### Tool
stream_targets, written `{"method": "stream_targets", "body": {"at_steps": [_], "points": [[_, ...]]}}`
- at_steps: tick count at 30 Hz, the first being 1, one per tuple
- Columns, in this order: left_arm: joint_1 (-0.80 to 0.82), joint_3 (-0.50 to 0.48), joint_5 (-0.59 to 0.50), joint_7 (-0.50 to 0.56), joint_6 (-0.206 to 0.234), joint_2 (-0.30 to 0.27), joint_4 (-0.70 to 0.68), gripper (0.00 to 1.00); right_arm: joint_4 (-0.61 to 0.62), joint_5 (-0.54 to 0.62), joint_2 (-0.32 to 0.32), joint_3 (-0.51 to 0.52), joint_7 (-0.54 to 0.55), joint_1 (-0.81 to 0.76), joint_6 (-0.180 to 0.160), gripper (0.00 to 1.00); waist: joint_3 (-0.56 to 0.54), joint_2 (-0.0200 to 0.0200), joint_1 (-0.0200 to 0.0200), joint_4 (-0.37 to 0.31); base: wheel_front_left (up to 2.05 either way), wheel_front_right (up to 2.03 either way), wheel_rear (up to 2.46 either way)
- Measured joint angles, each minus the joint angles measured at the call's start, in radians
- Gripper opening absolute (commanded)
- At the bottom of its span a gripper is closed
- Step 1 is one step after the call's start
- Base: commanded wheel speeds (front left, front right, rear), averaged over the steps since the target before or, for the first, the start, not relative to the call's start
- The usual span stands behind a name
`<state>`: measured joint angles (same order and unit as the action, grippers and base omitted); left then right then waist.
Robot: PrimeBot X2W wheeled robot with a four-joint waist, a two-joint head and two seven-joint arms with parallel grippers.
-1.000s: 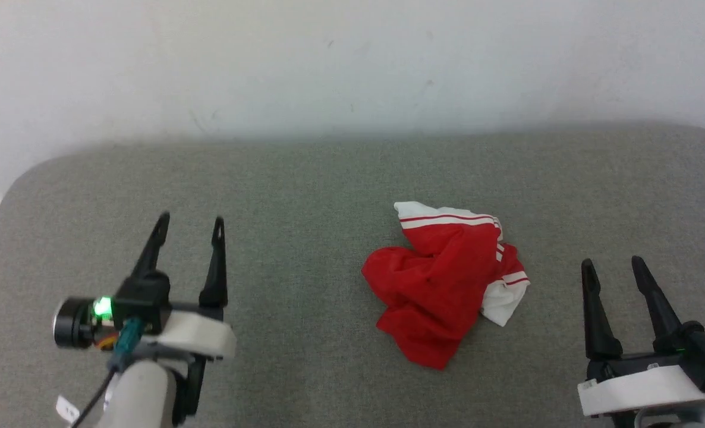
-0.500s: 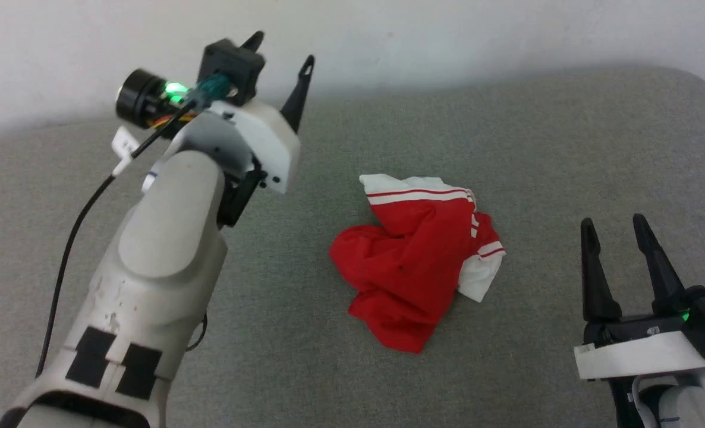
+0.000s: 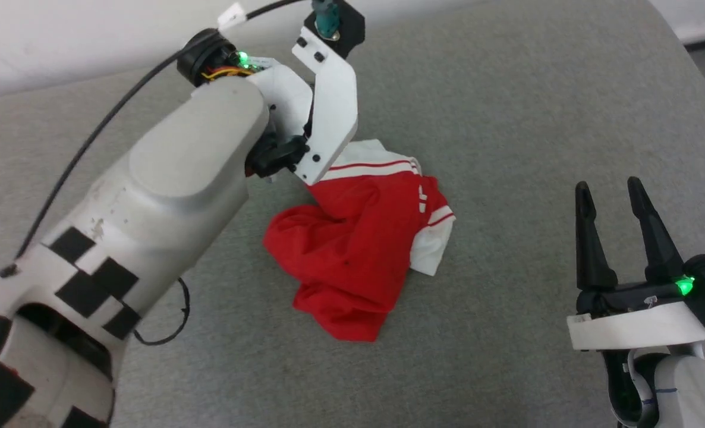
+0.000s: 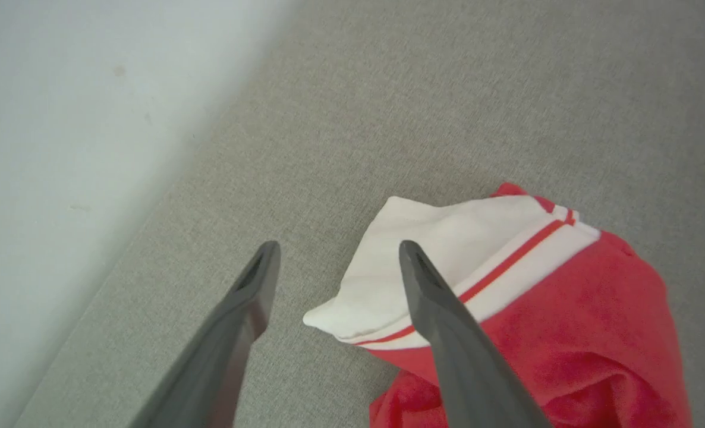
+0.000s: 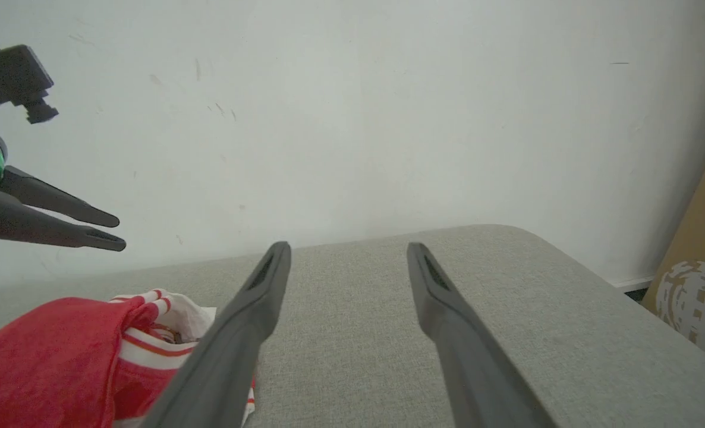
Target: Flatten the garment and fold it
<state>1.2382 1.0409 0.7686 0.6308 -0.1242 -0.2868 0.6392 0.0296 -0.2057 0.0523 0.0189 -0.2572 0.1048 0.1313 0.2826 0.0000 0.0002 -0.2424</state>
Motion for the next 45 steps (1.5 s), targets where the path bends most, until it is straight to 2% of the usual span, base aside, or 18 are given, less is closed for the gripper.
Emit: {"method": "stream_targets", "body": {"at_steps": [7,13,15,19,20,21,24,30,34,39,42,45], "points": [[0.075,0.206,0.101,0.206,0.000,-0.069,-0.018,1.00,0.001,-0.033,0.000,-0.022,0.000,0.036,0.000,1.00,0.079,0.0000,0.0000,-0.065,0.00,0.00,0.00],[0.067,0.231,0.086,0.294,0.000,-0.113,-0.047,1.00,0.001,-0.053,0.000,-0.038,0.000,0.059,0.000,1.00,0.140,0.0000,0.0000,-0.111,0.00,0.00,0.00],[0.049,0.223,0.031,0.347,0.000,-0.131,-0.096,1.00,0.001,-0.058,0.000,-0.039,0.000,0.059,0.000,1.00,0.155,0.0000,-0.0002,-0.125,0.00,0.00,0.00],[0.043,0.209,0.012,0.397,0.001,-0.169,-0.169,1.00,-0.001,-0.058,0.000,-0.031,0.000,0.059,0.000,1.00,0.175,0.0000,-0.0002,-0.141,0.00,0.00,0.00],[0.042,0.208,0.006,0.399,0.001,-0.175,-0.183,0.48,-0.002,-0.056,0.000,-0.030,0.000,0.059,0.000,1.00,0.175,0.0000,-0.0002,-0.141,0.00,0.00,0.00],[0.040,0.208,0.008,0.394,0.001,-0.180,-0.190,0.00,-0.003,-0.053,0.000,-0.030,0.000,0.059,0.000,1.00,0.174,0.0000,-0.0003,-0.139,0.00,0.00,0.00],[0.021,0.216,0.035,0.330,0.000,-0.189,-0.210,0.00,-0.004,-0.047,0.000,-0.027,0.000,0.059,0.000,1.00,0.163,0.0000,-0.0003,-0.133,0.00,0.00,0.00],[-0.008,0.234,0.115,0.085,0.000,-0.211,-0.218,0.00,-0.006,-0.014,0.000,-0.021,0.000,0.053,0.000,1.00,0.115,0.0000,-0.0002,-0.097,0.00,0.00,0.00],[-0.010,0.228,0.136,-0.069,0.000,-0.255,-0.237,0.00,-0.006,0.006,0.001,0.002,0.000,0.025,0.000,1.00,0.070,0.0000,-0.0002,-0.059,0.00,0.00,0.00],[-0.074,0.160,0.192,-0.237,0.003,-0.331,-0.258,0.00,-0.005,0.035,0.000,0.010,0.000,-0.009,0.000,1.00,0.024,0.0000,-0.0003,0.006,0.00,0.00,0.00],[-0.142,0.113,0.231,-0.323,0.037,-0.388,-0.276,0.00,-0.004,0.044,0.000,0.011,0.000,-0.014,0.000,1.00,0.000,0.0001,-0.0003,0.047,0.00,0.00,0.00],[-0.226,0.059,0.276,-0.417,0.096,-0.451,-0.301,0.00,-0.004,0.049,0.000,0.012,0.000,-0.016,0.000,1.00,-0.021,0.0000,-0.0003,0.085,0.00,0.00,0.00]]}}
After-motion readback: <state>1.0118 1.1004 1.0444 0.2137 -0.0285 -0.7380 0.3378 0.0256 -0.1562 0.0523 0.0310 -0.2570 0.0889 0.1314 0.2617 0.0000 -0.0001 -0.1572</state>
